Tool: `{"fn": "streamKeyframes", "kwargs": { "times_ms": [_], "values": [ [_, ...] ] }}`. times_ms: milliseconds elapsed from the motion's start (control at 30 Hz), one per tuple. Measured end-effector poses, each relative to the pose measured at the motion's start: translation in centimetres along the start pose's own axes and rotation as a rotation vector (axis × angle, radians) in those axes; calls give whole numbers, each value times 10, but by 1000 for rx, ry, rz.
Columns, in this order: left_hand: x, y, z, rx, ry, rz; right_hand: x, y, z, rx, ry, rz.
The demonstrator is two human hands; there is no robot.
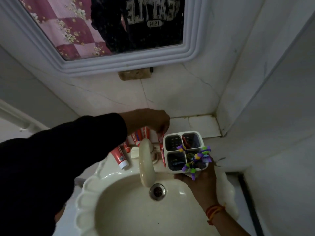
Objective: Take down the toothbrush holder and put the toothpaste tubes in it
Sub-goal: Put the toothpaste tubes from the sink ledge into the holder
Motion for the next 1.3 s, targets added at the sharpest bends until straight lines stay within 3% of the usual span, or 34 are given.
{"fn": "streamKeyframes", "kwargs": {
  "times_ms": [200,333,467,567,633,767,933,1167,1300],
  "values": [
    [-6,-75,-131,-386,11,-146,18,-2,-2,-18,9,-14],
    [-51,-119,-186,-667,60,-60,24,-5,-2,-11,28,-1],
    [-73,-87,-149,-568,-52,-25,15,-4,-3,15,55,-7],
    [-62,-75,-117,-477,-367,-21,13,-1,-3,14,94,19],
    [-25,-72,-94,-458,-499,-180,17,-1,-3,-9,52,5],
    [60,-65,-18,-266,-343,-602,20,-1,-3,-23,4,13],
    [66,-39,37,-152,-417,-632,11,0,-5,-31,-7,29],
    [62,-23,49,-262,-516,-673,11,2,-6,-13,34,-1],
    [57,-56,-1,-489,-774,-659,17,0,-5,-5,31,14]
  ]
}}
Point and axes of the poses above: each hand's wrist, its own y-axis towards the middle knuckle, its own z-axis out of the palm, x = y × z, the point moved 10 cm from there along y, towards the middle knuckle, and after that the axes turned 10 degrees about y, right-handed, at the moved point
